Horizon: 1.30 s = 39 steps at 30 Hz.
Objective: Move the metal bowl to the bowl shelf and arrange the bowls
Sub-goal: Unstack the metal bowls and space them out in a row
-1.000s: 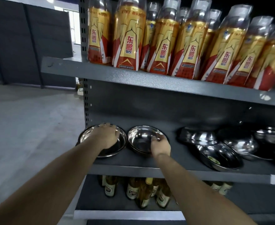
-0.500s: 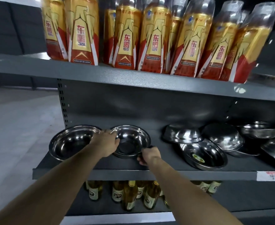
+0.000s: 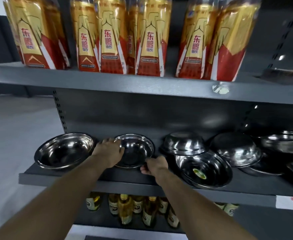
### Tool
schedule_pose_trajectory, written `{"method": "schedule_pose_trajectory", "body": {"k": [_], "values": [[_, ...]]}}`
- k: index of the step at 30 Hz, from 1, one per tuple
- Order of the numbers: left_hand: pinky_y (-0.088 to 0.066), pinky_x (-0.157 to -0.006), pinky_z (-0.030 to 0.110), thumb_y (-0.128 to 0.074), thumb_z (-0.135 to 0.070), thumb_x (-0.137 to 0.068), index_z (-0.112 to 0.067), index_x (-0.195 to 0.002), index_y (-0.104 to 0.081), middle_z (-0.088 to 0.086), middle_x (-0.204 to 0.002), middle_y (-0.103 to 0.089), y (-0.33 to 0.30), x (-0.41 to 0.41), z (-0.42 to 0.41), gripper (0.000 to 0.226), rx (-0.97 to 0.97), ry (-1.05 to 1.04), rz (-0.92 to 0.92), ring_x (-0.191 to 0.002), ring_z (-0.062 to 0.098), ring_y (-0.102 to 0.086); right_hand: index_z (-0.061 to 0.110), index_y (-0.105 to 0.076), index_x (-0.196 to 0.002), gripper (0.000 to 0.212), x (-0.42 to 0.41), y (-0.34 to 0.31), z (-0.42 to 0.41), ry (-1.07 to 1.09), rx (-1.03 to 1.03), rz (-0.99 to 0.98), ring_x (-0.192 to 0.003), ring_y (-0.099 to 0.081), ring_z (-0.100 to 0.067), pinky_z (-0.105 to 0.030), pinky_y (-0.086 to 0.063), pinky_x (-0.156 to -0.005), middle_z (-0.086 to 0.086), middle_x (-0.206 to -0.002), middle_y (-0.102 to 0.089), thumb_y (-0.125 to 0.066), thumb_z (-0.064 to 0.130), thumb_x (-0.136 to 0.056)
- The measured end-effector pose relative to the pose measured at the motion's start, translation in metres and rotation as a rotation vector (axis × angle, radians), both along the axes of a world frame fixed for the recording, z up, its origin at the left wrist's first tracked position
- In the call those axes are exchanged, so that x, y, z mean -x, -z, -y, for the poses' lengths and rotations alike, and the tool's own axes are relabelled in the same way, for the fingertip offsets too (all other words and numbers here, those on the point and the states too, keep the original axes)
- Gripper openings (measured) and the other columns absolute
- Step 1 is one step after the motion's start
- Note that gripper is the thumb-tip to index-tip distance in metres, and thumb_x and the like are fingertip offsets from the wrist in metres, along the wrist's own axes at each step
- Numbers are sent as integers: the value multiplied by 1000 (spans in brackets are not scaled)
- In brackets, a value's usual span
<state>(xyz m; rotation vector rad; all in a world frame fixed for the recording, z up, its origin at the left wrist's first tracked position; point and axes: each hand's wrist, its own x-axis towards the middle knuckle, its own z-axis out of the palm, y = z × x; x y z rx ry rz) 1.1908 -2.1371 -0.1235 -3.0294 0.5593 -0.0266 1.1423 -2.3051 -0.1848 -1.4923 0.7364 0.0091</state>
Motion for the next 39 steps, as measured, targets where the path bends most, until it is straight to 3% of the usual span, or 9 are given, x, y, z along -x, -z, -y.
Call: {"method": "schedule_pose_trajectory", "body": {"k": [3, 7, 12, 18, 23, 27, 32, 34, 39], "values": [[-36, -111, 44, -30, -43, -102, -16, -145, -43, 11, -146, -46, 1, 3, 17, 52, 11, 25, 3, -135, 30, -42, -5, -65, -97, 25, 6, -3, 8, -52, 5, 13, -41, -64, -14, -22, -51, -38, -12, -68, -68, -62, 20, -97], [-37, -109, 43, -29, -43, -102, -16, -144, -43, 9, -146, -46, -4, -4, 35, 52, 29, 61, 7, -134, 28, -43, 9, -56, -79, 24, 13, -14, 15, -101, 22, 42, -44, -64, -15, -26, -56, -42, -10, -67, -66, -61, 25, -98], [-40, -106, 43, -30, -42, -101, -14, -139, -46, 11, -142, -49, -12, -12, 70, 50, 60, 120, -7, -130, 29, -47, 9, -54, -78, 24, 21, -33, 41, -75, 82, 54, -40, -60, -16, -24, -52, -37, -9, -67, -63, -57, 21, -99], [-39, -107, 42, -32, -42, -101, -15, -141, -46, 10, -143, -50, -8, -11, 118, 51, 107, 250, -23, -131, 29, -47, 3, -62, -88, 15, 37, -47, 86, 163, 123, 107, -37, -58, -16, -25, -51, -36, -11, -66, -63, -53, 12, -97], [-39, -107, 41, -31, -46, -101, -17, -144, -43, 8, -145, -51, 0, -15, 150, 53, 125, 313, -77, -133, 27, -46, 3, -69, -89, 16, 52, -50, 117, 286, 199, 103, -60, -68, -28, -42, -63, -61, -19, -89, -73, -58, 15, -91], [-38, -103, 43, -26, -51, -100, -17, -143, -42, 15, -140, -54, 8, -18, 172, 57, 175, 286, -162, -128, 31, -49, 6, -59, -97, 15, 53, -50, 136, 340, 181, 117, -49, -61, -21, -25, -50, -42, -17, -88, -71, -61, 20, -92], [-28, -112, 44, -20, -59, -99, -11, -145, -39, 19, -146, -49, 17, -27, 188, 70, 228, 187, -230, -136, 33, -43, 21, -49, -83, 16, 46, -49, 151, 328, 206, 91, -43, -57, -17, -26, -51, -42, -9, -70, -65, -58, 21, -96], [-23, -115, 44, -17, -60, -99, -9, -145, -38, 19, -147, -48, 23, -27, 193, 72, 248, 167, -261, -139, 31, -41, 17, -52, -91, 12, 43, -47, 152, 308, 206, 66, -43, -56, -17, -26, -50, -41, -9, -70, -65, -58, 26, -97], [-16, -120, 41, -19, -63, -96, -8, -144, -39, 17, -147, -48, 31, -22, 200, 75, 407, 145, -300, -141, 28, -38, 6, -56, -131, 58, 34, -42, 155, 357, 305, 15, -43, -58, -13, -21, -48, -39, -2, -70, -65, -61, 48, -92]]}}
